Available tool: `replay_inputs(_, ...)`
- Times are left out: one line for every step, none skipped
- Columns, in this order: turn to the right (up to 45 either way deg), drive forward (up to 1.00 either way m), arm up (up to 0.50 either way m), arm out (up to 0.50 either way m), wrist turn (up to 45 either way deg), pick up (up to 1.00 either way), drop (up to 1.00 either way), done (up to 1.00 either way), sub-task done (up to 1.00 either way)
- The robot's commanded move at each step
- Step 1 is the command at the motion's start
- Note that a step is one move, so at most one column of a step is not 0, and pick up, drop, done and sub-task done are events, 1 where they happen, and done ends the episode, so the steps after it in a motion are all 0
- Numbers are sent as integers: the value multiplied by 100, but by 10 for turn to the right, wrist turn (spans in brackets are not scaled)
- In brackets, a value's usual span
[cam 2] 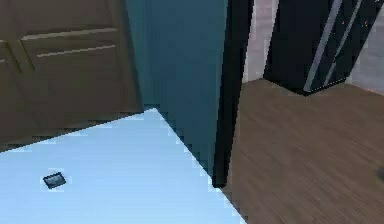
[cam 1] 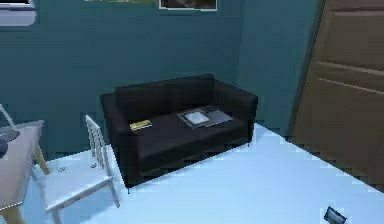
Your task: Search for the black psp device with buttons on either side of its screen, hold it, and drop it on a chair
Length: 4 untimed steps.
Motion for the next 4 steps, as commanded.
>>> replay_inputs(450, 0, 0, 0, 0, 0, 0, 0, 0)
replay_inputs(450, 0, 0, 0, 0, 0, 0, 0, 0)
replay_inputs(360, 0, 0, 0, 0, 0, 0, 0, 0)
replay_inputs(0, 100, 0, 0, 0, 0, 0, 0, 0)
